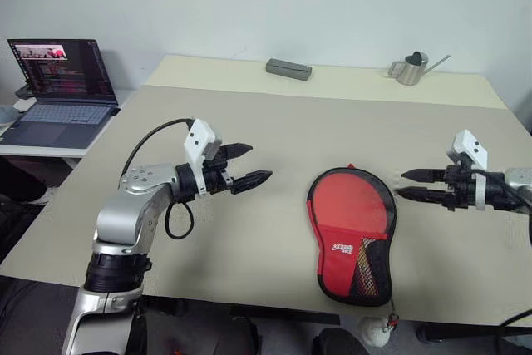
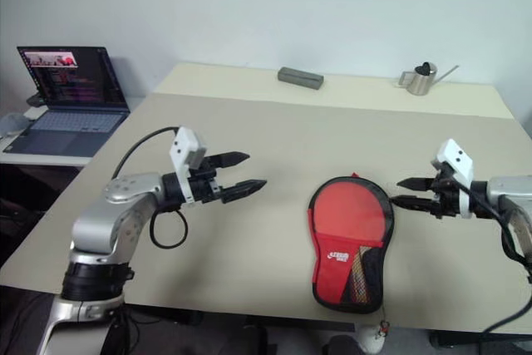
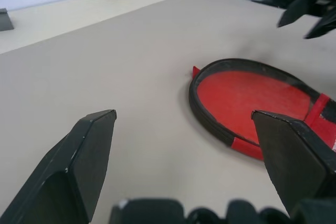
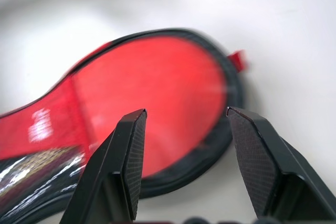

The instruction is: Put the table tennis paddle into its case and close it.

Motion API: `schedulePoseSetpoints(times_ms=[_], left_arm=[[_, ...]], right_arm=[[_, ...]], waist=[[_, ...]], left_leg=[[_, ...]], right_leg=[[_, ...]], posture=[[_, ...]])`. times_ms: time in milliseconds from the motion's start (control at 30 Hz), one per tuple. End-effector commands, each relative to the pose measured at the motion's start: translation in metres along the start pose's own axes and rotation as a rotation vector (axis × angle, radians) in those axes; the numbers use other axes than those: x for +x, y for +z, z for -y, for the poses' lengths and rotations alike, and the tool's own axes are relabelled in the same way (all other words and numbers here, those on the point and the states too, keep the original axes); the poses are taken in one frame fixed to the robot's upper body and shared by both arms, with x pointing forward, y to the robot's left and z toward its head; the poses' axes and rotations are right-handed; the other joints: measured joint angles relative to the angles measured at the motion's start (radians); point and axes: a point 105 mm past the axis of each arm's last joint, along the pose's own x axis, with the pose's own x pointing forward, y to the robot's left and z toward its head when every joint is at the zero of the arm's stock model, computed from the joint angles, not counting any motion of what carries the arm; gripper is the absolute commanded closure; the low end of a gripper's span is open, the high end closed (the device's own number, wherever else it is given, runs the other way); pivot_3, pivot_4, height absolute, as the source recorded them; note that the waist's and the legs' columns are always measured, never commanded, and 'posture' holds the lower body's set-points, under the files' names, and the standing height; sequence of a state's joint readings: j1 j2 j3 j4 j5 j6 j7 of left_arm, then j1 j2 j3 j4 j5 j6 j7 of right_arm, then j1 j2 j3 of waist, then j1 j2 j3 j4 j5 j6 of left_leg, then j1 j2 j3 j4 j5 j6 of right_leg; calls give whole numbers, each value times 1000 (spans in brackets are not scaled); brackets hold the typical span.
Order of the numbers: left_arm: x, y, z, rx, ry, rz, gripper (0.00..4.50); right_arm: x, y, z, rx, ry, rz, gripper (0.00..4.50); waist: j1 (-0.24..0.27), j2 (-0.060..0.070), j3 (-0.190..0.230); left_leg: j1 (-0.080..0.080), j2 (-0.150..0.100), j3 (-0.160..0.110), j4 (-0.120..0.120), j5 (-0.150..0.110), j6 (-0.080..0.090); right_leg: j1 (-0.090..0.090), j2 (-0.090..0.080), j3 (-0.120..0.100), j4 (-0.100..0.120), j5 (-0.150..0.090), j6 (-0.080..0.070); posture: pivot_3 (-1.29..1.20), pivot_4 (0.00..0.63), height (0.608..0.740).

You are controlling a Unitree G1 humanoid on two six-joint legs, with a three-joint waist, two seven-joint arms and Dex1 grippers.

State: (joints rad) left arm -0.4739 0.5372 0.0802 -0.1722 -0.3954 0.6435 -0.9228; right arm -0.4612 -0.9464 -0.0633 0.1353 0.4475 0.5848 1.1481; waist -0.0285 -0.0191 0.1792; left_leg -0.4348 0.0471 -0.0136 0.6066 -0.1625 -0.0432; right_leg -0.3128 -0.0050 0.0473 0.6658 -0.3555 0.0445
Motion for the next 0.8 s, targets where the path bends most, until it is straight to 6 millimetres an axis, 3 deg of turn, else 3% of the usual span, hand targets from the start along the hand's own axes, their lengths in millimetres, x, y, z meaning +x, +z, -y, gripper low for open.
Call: schedulePoseSetpoints(times_ms=[33, 233, 433, 800], left_arm=[[-8, 24, 0, 67, 53, 52, 0], [-15, 32, -7, 102, 189, 41, 0], [-13, 34, -11, 115, 264, 26, 0], [3, 27, -11, 119, 161, 5, 0]], right_arm=[[1, 8, 17, -43, -40, 45, 1817], [8, 18, 34, -20, -60, 96, 1817], [2, 22, 52, -20, -112, 107, 1817], [-10, 14, 37, -29, -91, 57, 1817]], waist=[[0, 0, 1], [0, 1, 4], [0, 2, 5], [1, 2, 5]], left_leg=[[0, 0, 0, 0, 0, 0], [0, 0, 0, 0, 0, 0], [0, 0, 0, 0, 0, 0], [0, 0, 4, 0, 0, 0]], right_leg=[[0, 0, 0, 0, 0, 0], [0, 0, 0, 0, 0, 0], [0, 0, 0, 0, 0, 0], [0, 0, 0, 1, 0, 0]], posture=[[0, 150, 740], [0, 150, 740], [0, 150, 740], [0, 150, 740]])
